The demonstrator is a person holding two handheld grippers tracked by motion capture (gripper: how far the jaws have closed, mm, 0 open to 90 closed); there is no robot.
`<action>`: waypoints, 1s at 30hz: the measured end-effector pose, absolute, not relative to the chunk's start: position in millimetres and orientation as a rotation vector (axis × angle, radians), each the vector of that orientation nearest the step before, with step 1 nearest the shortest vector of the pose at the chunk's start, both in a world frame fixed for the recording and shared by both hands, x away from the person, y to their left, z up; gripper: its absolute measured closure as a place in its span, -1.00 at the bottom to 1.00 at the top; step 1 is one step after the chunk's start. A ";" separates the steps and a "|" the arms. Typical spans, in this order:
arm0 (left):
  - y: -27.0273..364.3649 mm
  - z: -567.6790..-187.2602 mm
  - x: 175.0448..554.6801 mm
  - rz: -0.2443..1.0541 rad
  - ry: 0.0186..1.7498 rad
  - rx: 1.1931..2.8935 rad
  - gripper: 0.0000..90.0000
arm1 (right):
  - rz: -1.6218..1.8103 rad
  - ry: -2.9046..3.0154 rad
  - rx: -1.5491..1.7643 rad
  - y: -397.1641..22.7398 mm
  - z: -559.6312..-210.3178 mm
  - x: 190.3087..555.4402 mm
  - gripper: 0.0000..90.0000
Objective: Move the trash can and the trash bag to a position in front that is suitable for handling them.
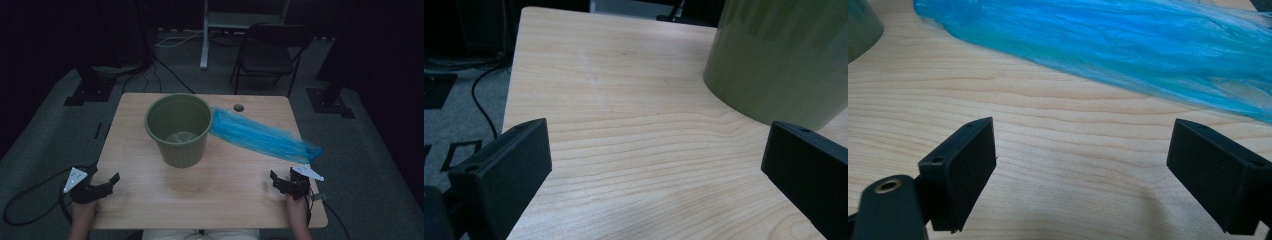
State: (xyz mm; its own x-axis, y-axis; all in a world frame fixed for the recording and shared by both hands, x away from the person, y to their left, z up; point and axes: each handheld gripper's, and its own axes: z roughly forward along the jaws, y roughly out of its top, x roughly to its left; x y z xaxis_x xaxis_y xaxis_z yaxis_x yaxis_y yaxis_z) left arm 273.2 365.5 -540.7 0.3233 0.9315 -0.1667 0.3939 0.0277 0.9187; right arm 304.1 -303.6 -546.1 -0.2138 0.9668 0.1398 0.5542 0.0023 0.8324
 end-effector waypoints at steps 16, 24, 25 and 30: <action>355.4 -536.0 301.4 0.671 1.294 1.573 -0.99 | 1.126 1.906 1.476 -272.2 -543.6 337.4 -0.72; 339.6 -536.9 326.7 0.652 1.281 1.586 -0.99 | 1.148 1.949 1.448 -244.9 -539.2 368.5 -0.72; 337.8 -536.7 328.8 0.650 1.279 1.584 -0.99 | 1.138 1.963 1.439 -239.1 -540.0 372.5 -0.72; 328.3 -537.7 341.5 0.650 1.272 1.589 -0.99 | 1.147 1.981 1.398 -219.7 -540.6 387.7 -0.72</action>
